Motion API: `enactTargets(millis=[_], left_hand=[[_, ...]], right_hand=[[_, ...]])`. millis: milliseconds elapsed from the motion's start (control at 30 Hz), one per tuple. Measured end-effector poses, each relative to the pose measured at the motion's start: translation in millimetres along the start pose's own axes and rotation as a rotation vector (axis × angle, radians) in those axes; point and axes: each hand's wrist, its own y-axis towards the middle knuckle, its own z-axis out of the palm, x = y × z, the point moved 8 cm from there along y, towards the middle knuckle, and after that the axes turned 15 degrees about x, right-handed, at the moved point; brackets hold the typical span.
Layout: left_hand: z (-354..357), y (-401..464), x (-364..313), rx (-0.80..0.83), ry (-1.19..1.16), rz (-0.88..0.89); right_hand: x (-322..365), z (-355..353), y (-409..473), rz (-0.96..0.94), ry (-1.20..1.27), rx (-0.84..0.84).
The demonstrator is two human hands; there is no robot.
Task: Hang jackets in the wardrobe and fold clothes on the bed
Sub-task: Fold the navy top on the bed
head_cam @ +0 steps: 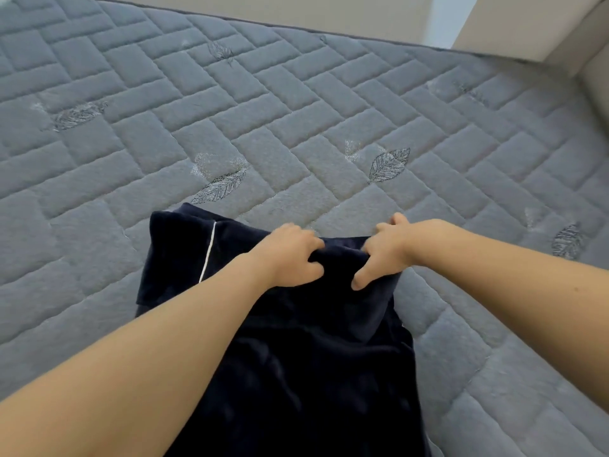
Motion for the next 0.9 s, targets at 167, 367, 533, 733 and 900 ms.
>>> enactTargets(millis=[167, 367, 533, 733, 900], left_hand=[[-1, -27, -17, -0.163, 0.249, -0.027], [11, -38, 4, -0.177, 0.415, -0.123], [29, -33, 19, -0.042, 0.286, -0.153], [20, -15, 60, -0.057, 0.212, -0.427], [36, -7, 102, 0.048, 0.139, -0.605]], right_hand=[[10, 18, -4, 0.146, -0.504, -0.008], [46, 3, -30, -0.431, -0.294, -0.452], [27, 26, 10, -0.161, -0.093, -0.061], [2, 1, 31, 0.137, 0.082, -0.02], [-13, 10, 44, 0.411, -0.04, 0.059]])
